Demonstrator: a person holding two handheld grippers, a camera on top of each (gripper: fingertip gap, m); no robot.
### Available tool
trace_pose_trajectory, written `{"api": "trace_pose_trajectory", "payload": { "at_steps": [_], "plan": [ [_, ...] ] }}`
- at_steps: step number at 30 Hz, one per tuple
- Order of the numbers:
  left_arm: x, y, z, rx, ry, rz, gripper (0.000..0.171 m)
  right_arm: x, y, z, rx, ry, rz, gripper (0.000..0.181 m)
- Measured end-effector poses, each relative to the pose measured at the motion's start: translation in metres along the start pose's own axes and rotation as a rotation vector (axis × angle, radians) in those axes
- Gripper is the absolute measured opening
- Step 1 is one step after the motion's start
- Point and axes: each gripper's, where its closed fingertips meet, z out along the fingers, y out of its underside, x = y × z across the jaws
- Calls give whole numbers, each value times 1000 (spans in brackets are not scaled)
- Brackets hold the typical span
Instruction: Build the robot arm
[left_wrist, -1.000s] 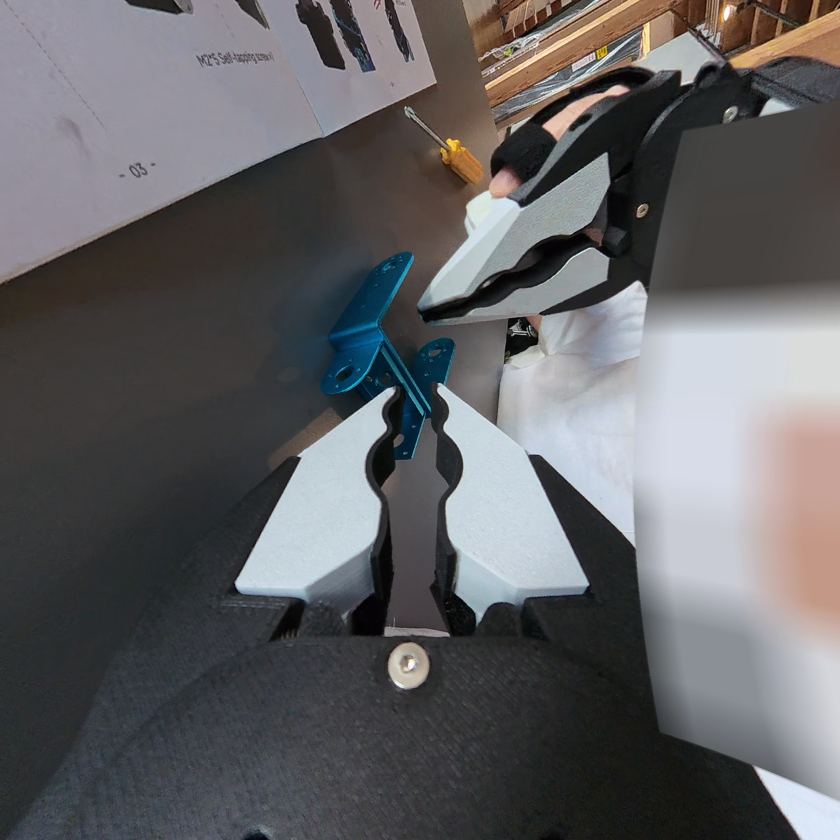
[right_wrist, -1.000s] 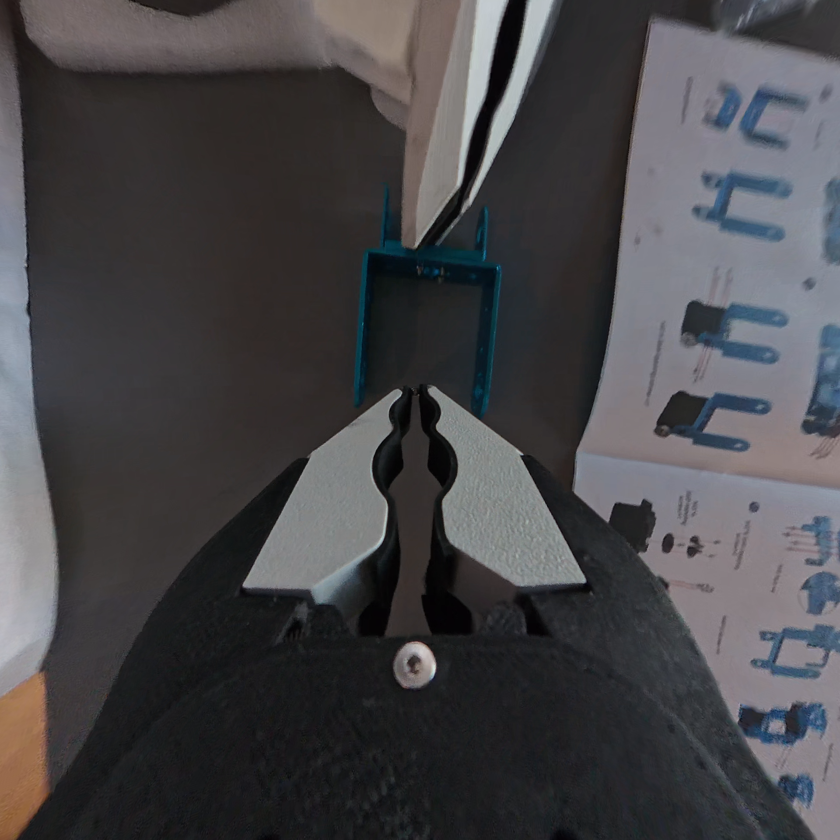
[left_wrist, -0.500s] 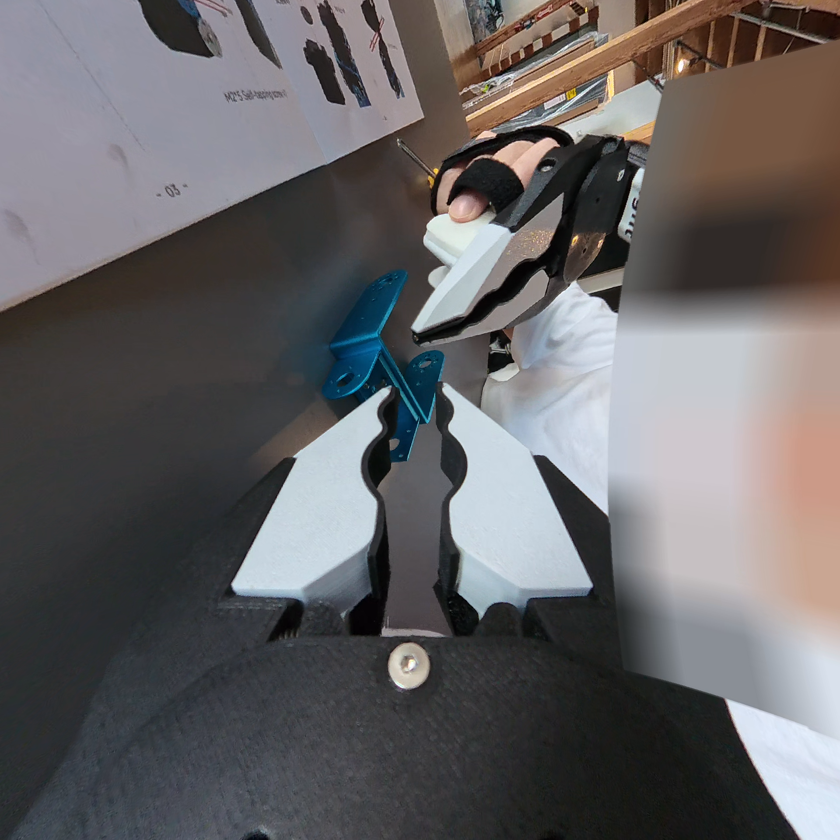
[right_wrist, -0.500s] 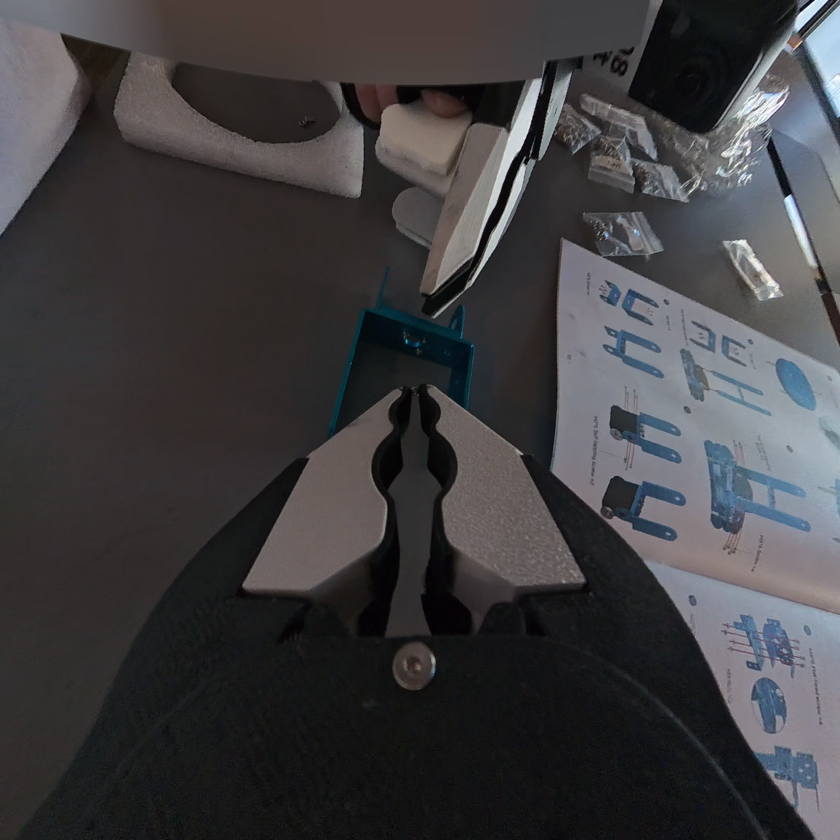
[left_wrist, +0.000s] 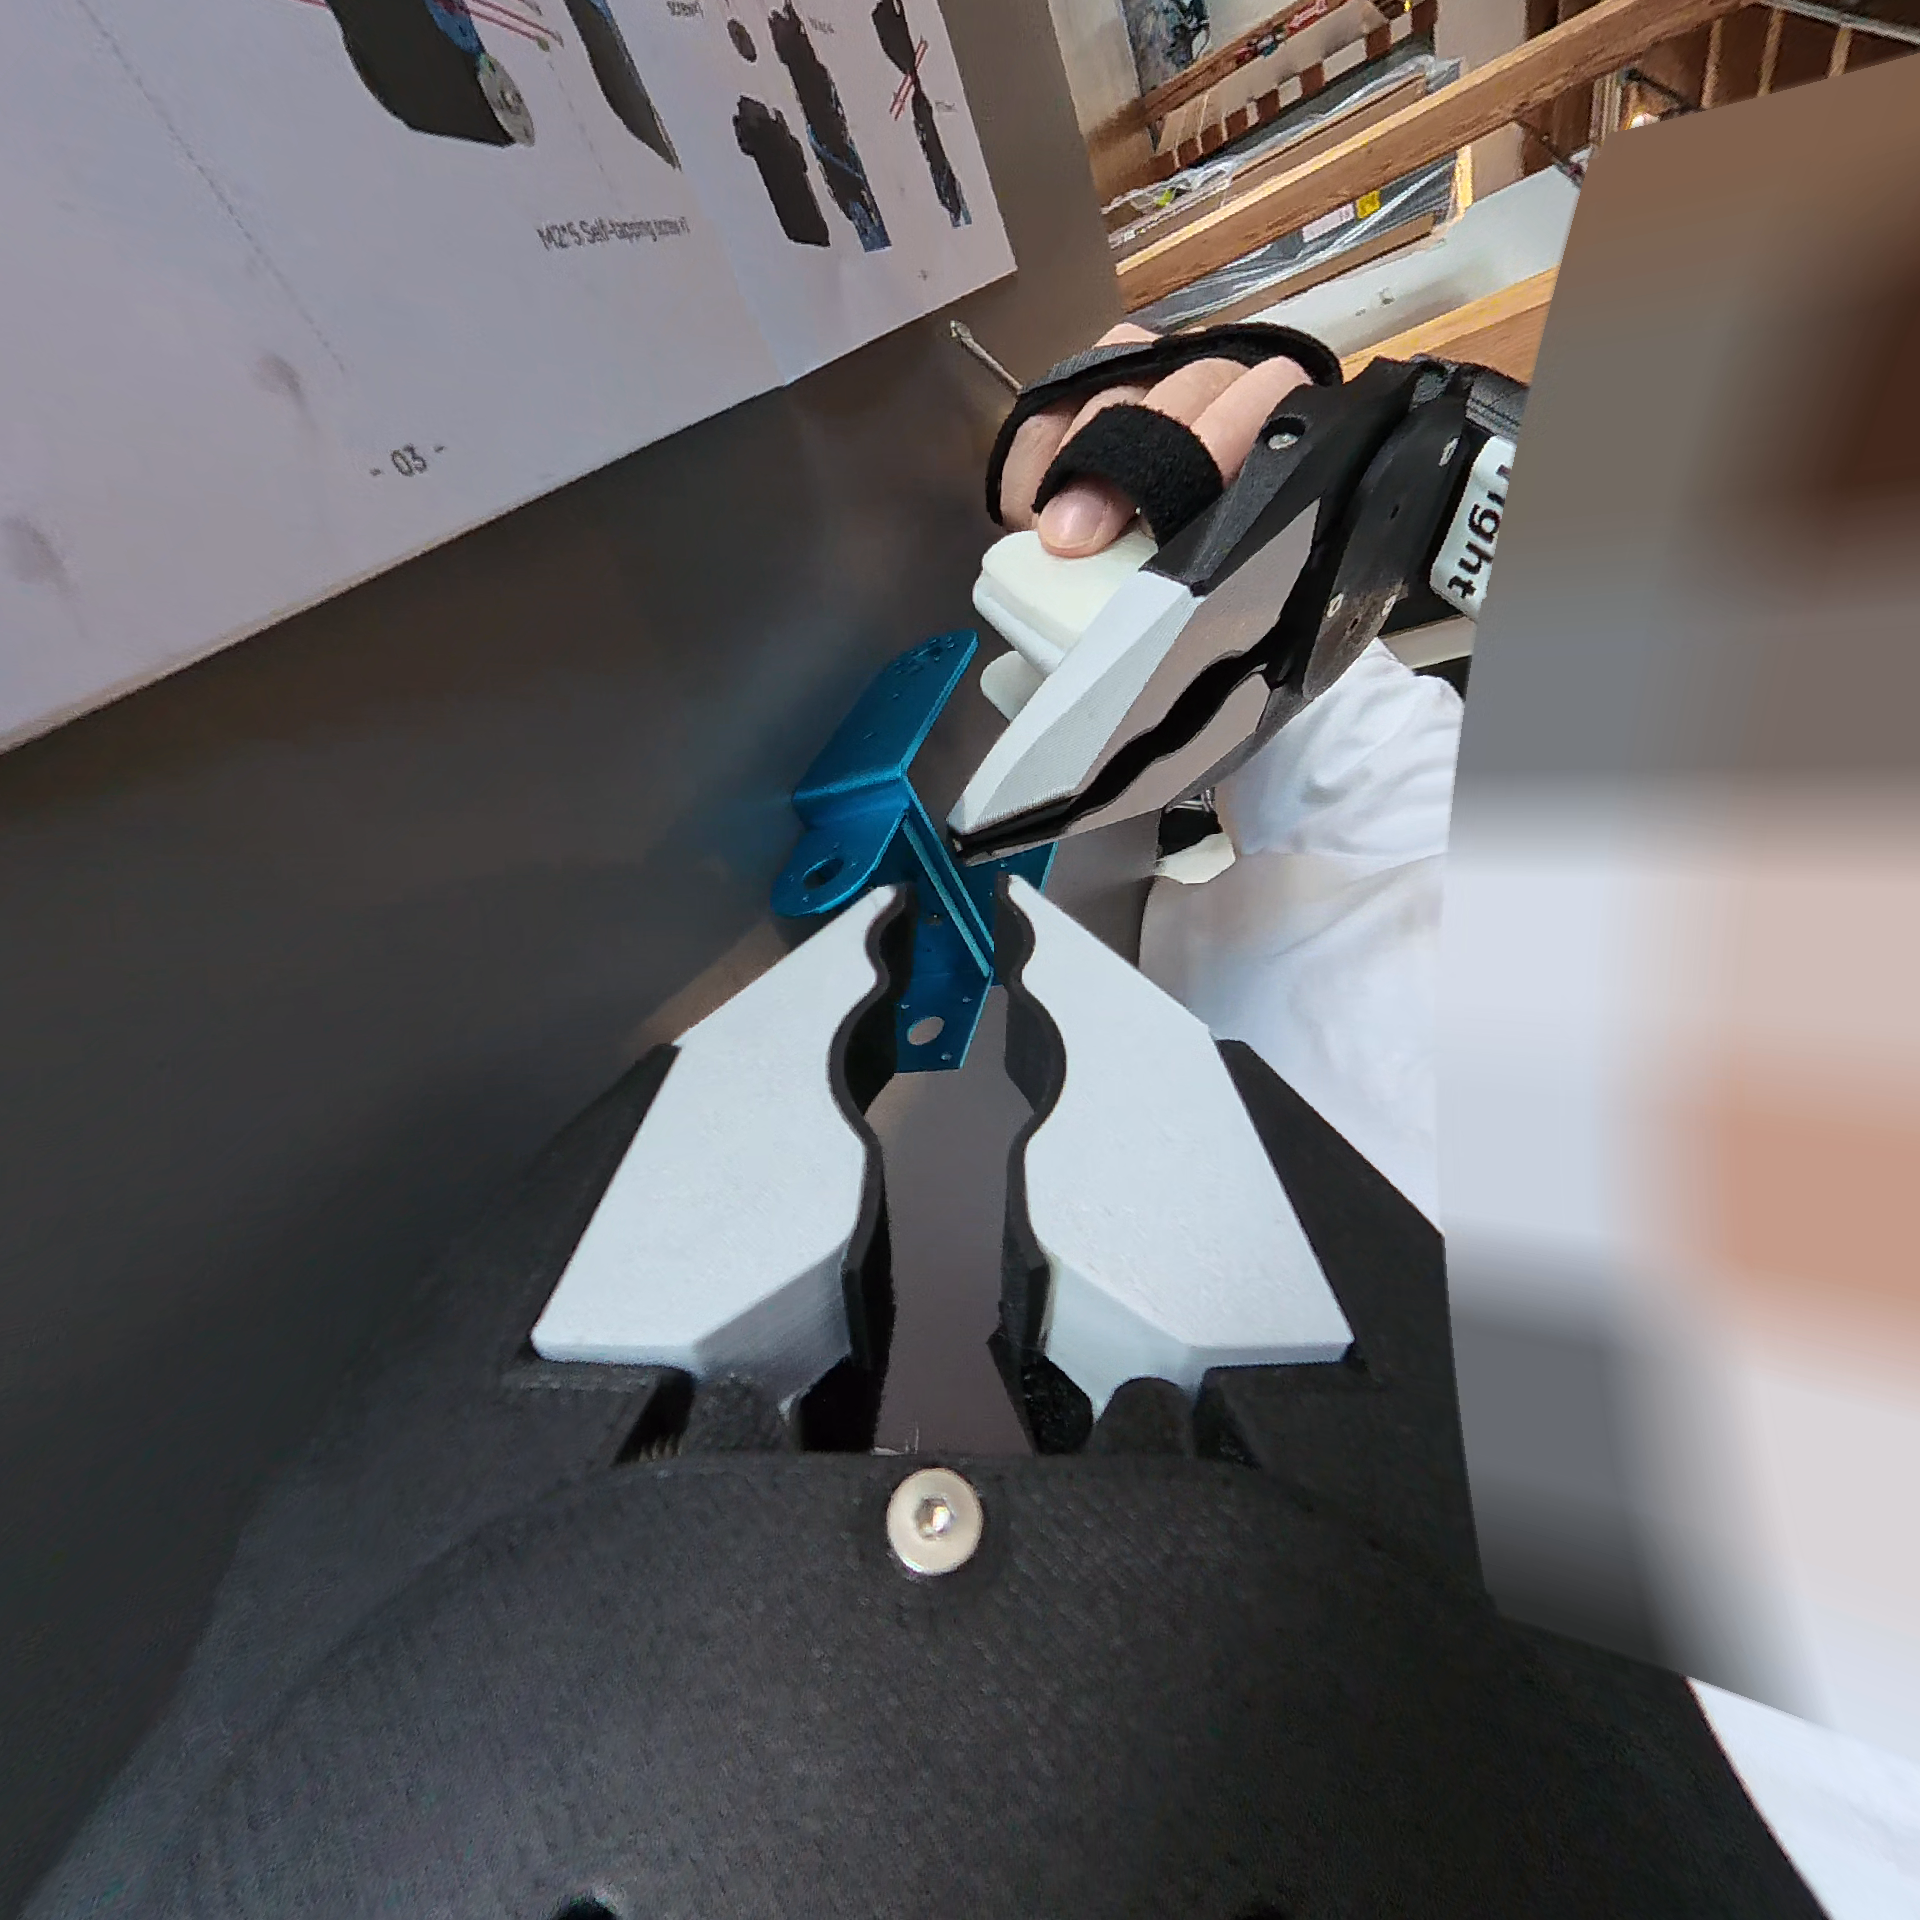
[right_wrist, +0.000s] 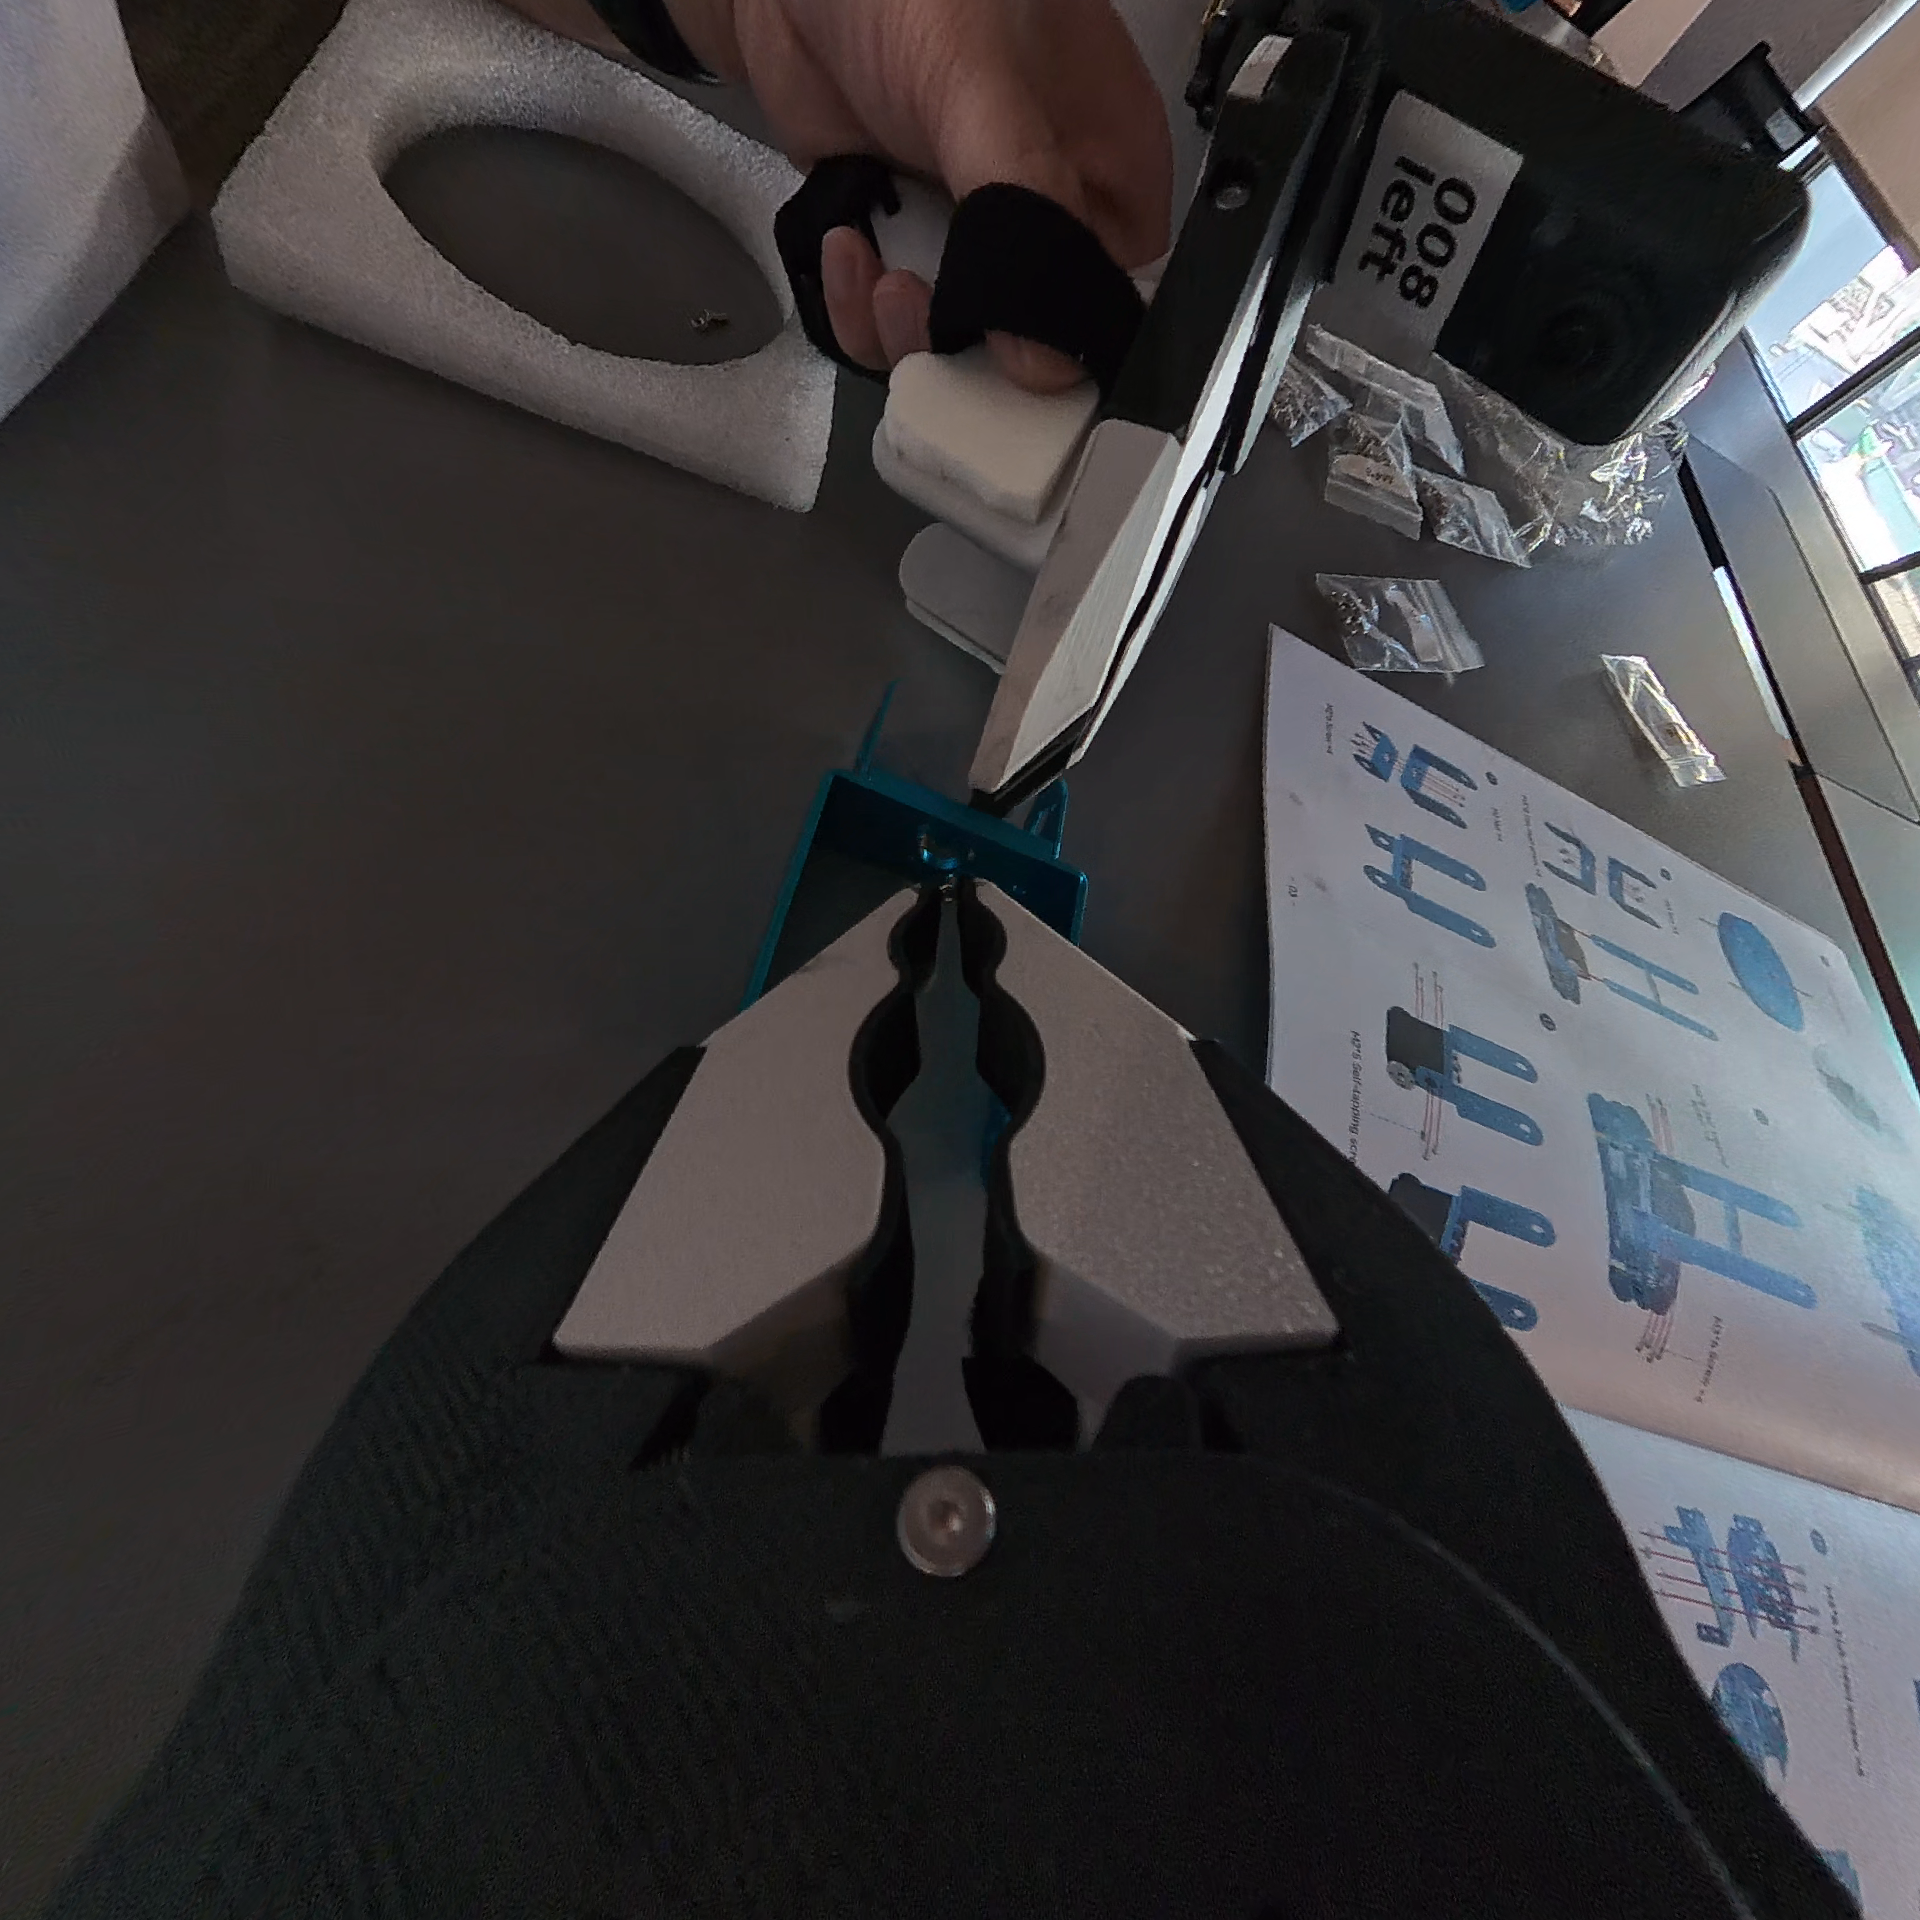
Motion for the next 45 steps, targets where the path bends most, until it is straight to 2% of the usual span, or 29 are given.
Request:
{"api": "trace_pose_trajectory", "payload": {
  "at_steps": [19, 45],
  "plan": [
    [-1, -1, 8, -11, -1, 4, 5, 1, 0, 0, 28, 10, -5, 1],
    [0, -1, 10, -21, 6, 10, 4, -1, 0, 3, 20, 18, -52, 2]
  ]
}}
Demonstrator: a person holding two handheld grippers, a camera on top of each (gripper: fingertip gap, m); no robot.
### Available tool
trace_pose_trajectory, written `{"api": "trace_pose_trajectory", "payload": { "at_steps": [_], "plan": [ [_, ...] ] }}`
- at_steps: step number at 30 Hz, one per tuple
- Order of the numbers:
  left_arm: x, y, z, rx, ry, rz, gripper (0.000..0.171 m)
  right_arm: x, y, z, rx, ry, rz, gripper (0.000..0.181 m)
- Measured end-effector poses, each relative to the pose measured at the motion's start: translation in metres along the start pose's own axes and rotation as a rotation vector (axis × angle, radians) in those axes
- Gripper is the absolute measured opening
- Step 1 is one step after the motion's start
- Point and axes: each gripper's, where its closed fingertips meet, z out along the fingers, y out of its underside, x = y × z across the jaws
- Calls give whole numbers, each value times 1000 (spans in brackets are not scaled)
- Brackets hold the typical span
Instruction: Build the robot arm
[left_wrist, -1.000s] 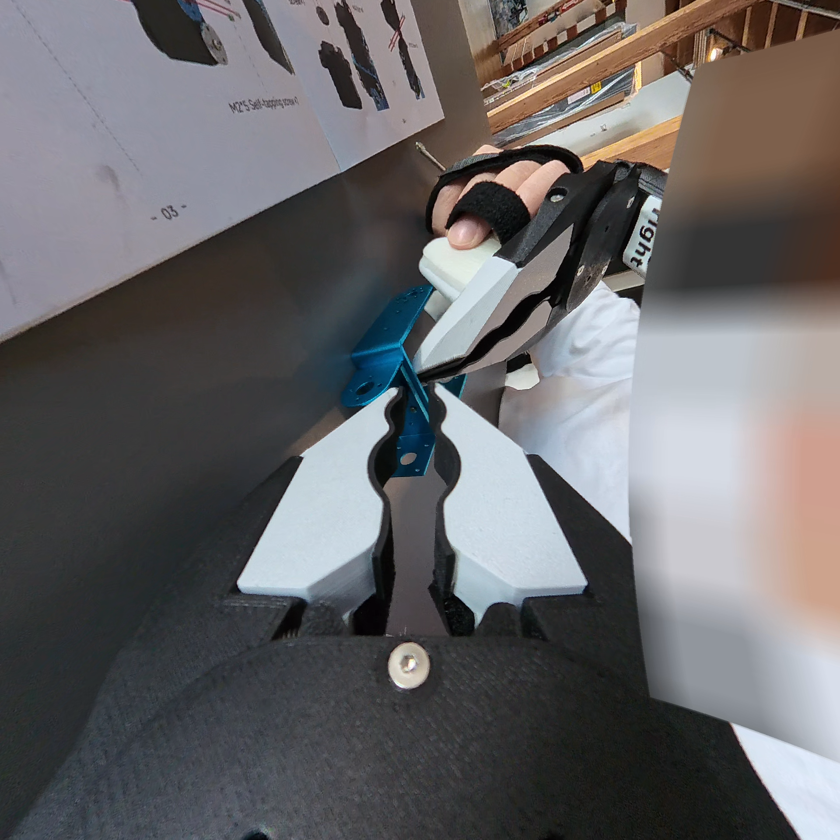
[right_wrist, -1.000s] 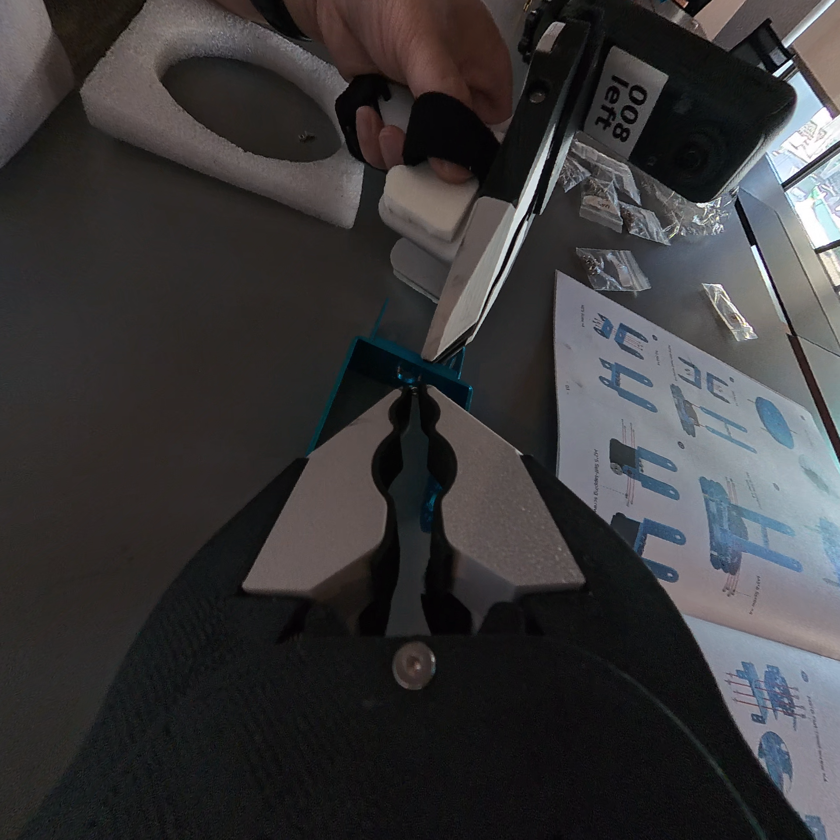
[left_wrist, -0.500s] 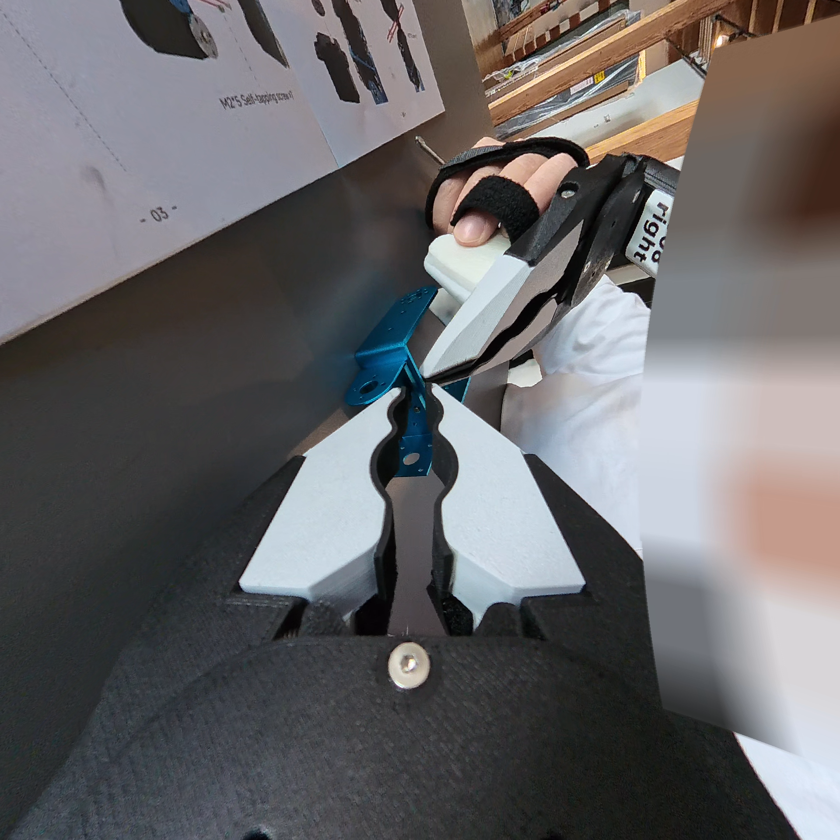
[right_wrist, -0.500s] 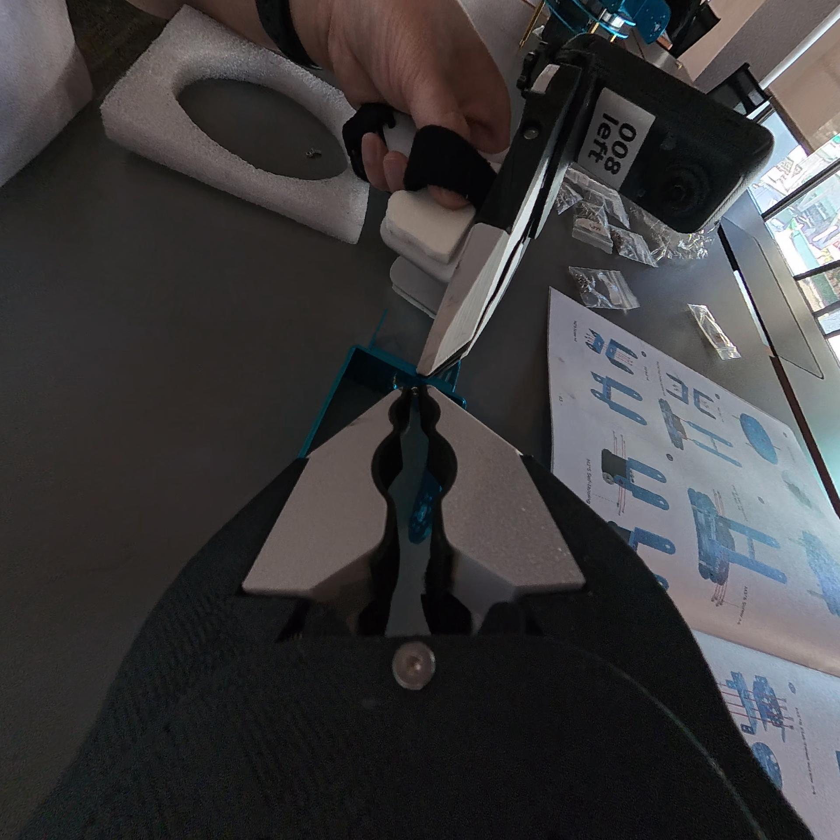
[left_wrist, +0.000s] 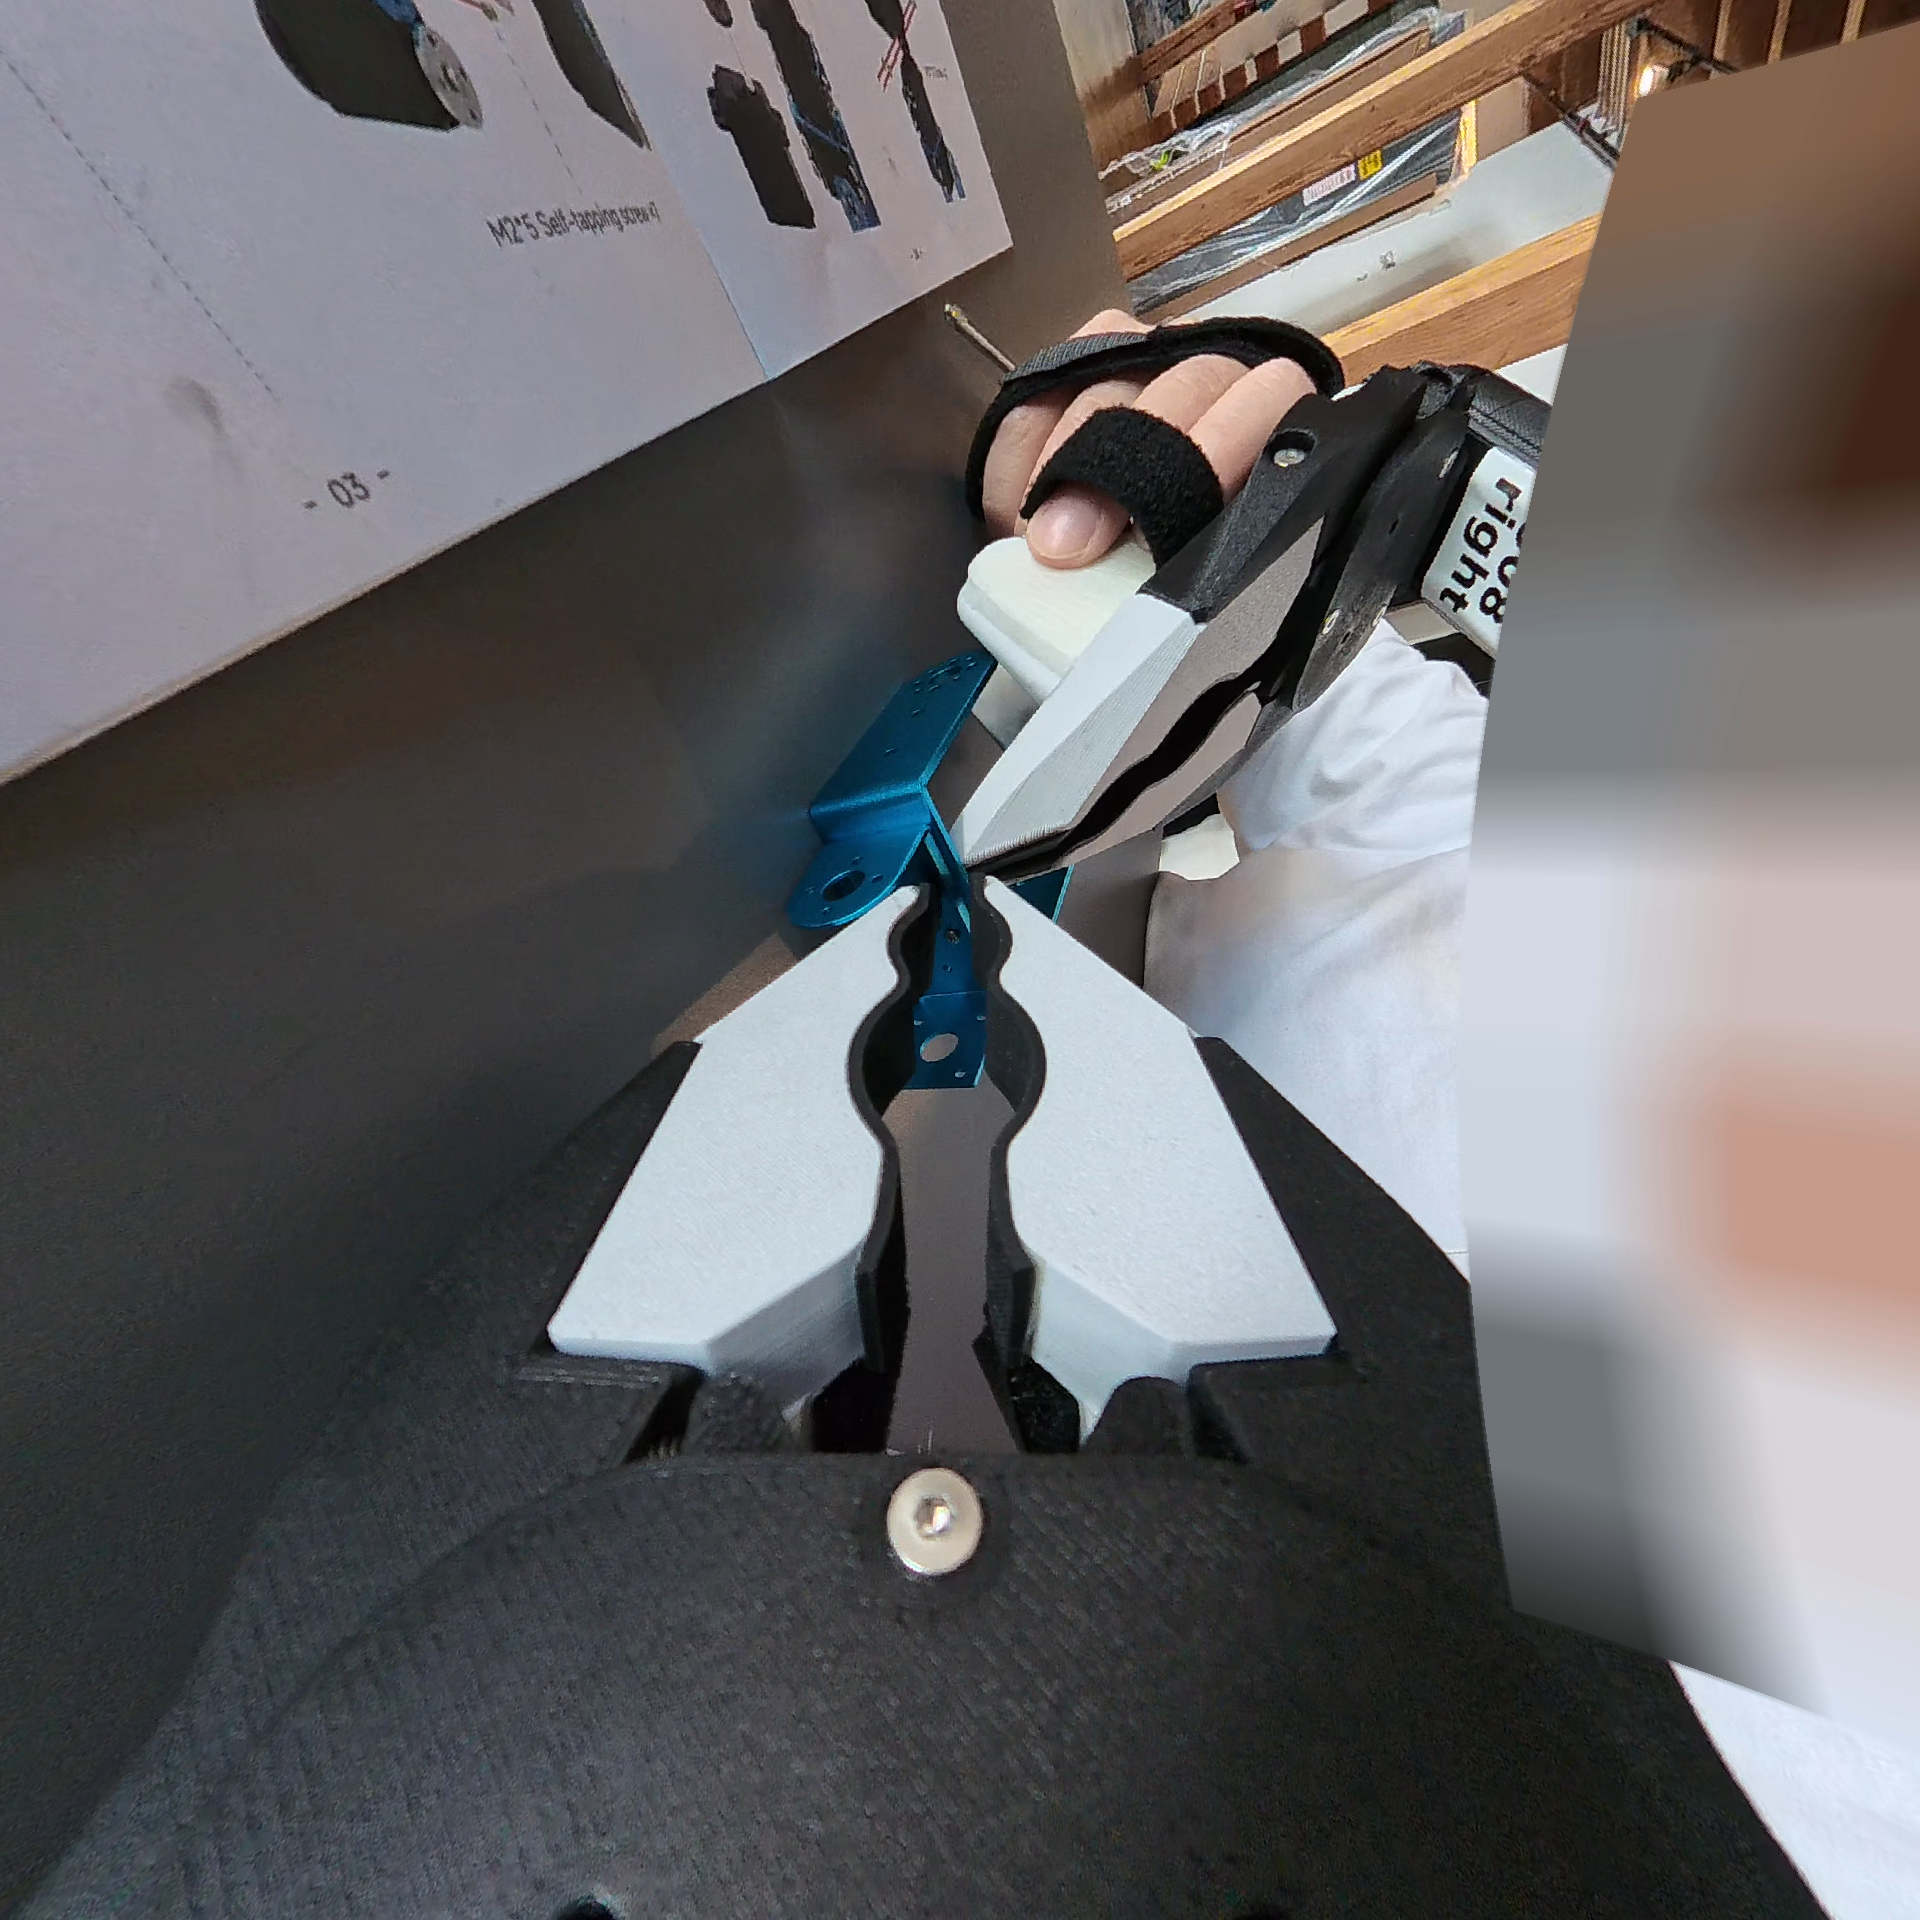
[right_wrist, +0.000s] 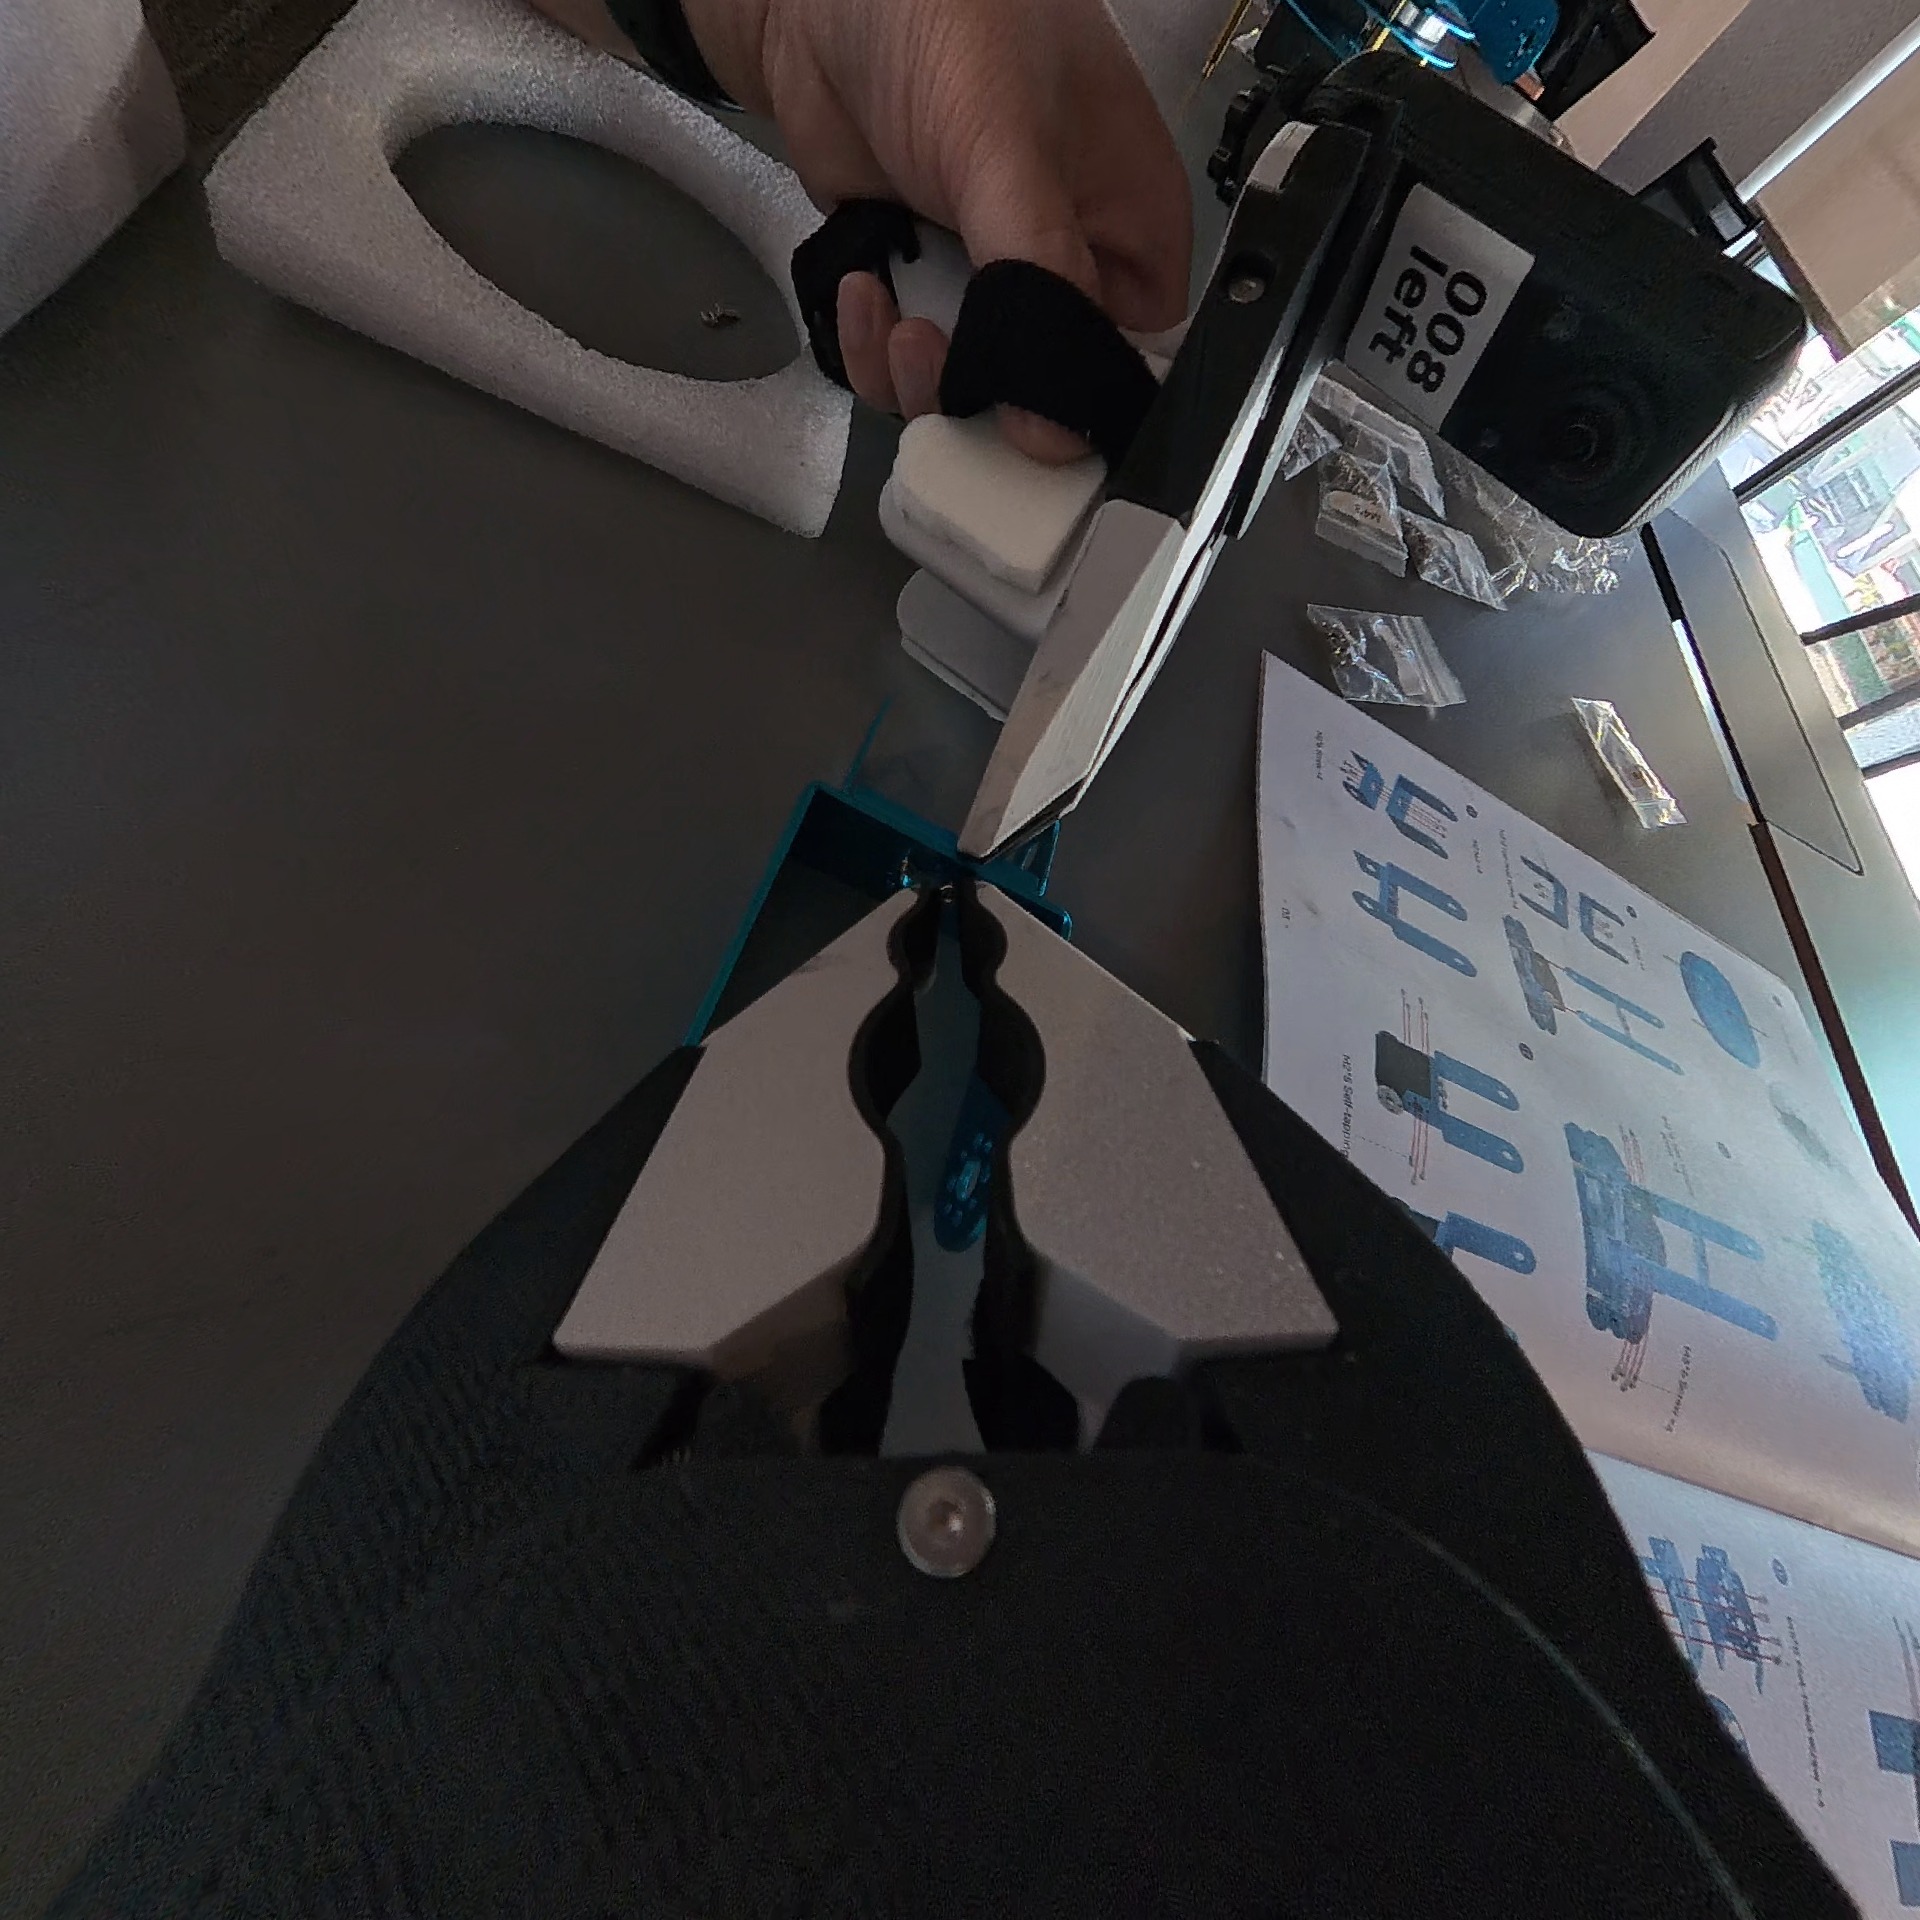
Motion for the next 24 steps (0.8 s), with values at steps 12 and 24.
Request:
{"api": "trace_pose_trajectory", "payload": {
  "at_steps": [12, 24],
  "plan": [
    [0, 0, 0, -3, 0, 4, 4, -1, 2, 2, -21, 9, -17, 3],
    [1, 1, 0, -5, 1, 5, 3, 0, 1, 0, -21, 10, 16, 2]
  ]
}}
